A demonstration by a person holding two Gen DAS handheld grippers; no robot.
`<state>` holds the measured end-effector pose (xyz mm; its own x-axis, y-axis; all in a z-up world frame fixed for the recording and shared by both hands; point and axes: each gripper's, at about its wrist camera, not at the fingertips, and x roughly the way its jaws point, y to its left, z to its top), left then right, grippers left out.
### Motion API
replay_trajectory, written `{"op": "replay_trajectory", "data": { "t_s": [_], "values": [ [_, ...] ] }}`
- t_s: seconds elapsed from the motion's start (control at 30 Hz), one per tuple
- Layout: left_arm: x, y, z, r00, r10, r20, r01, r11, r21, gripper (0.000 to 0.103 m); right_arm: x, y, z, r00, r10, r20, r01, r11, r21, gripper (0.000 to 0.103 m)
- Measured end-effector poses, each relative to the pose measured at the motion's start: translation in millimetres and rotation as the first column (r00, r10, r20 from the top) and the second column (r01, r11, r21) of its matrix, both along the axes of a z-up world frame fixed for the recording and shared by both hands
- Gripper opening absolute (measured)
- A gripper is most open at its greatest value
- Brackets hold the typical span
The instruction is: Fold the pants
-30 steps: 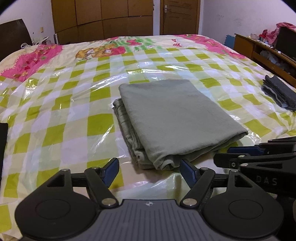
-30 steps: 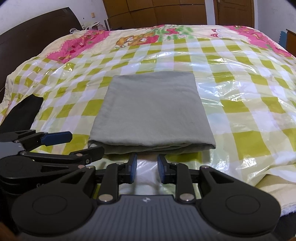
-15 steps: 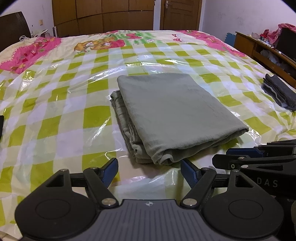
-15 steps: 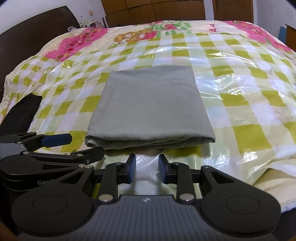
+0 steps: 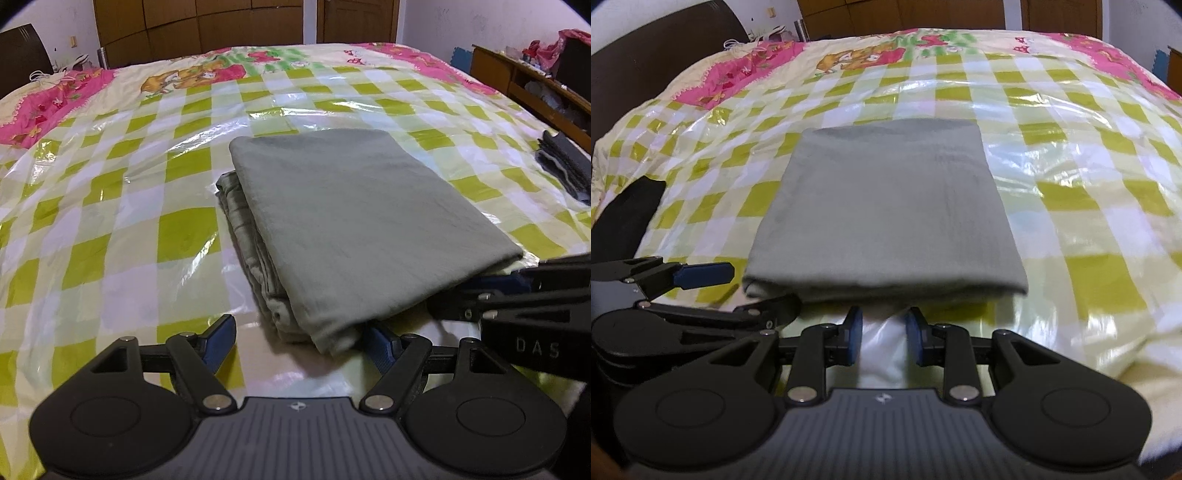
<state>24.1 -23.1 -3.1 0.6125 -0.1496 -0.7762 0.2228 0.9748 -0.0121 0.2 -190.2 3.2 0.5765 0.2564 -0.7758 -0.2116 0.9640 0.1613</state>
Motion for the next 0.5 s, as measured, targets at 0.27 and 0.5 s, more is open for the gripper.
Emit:
{"op": "replay_trajectory", "data": {
  "t_s": [0.27, 0.5],
  "values": [
    [43, 13, -13, 0.999, 0.032, -0.034, -0.033, 0.999, -0.002, 0.085, 38, 12, -11, 0.999, 0.038, -0.039, -0.038, 0.999, -0.008, 0.03],
    [87, 20, -12, 0.997, 0.074, -0.023, -0.075, 0.997, -0.011, 0.086, 81, 21, -11, 0.999, 0.025, -0.046, -0.024, 1.0, 0.012, 0.027]
  ]
}}
